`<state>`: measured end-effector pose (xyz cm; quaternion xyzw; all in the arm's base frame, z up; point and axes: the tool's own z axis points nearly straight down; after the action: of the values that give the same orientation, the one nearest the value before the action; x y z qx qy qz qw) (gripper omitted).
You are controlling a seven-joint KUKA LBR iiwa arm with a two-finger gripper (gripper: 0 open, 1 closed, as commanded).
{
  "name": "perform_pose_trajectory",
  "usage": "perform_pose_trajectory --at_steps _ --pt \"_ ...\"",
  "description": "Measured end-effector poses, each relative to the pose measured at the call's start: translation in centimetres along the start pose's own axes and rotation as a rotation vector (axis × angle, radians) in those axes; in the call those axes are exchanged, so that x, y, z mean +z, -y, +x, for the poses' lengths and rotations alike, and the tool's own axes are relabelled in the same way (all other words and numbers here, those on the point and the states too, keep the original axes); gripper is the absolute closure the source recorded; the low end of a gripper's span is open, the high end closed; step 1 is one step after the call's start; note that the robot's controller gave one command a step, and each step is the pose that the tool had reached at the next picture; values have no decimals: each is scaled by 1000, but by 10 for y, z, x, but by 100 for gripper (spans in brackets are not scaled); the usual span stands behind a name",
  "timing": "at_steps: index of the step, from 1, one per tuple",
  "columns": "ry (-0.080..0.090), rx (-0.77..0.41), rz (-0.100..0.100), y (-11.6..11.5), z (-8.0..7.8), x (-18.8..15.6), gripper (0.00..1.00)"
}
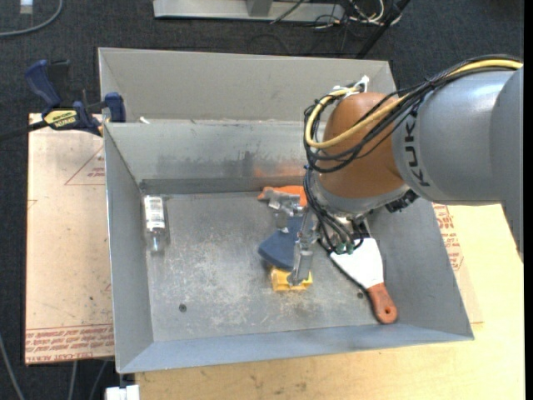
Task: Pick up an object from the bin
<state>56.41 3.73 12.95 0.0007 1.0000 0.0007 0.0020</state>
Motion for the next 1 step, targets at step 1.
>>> perform_pose_trajectory --at_steps 1 --pt "-3 -135 -1 -1 -4 30 0"
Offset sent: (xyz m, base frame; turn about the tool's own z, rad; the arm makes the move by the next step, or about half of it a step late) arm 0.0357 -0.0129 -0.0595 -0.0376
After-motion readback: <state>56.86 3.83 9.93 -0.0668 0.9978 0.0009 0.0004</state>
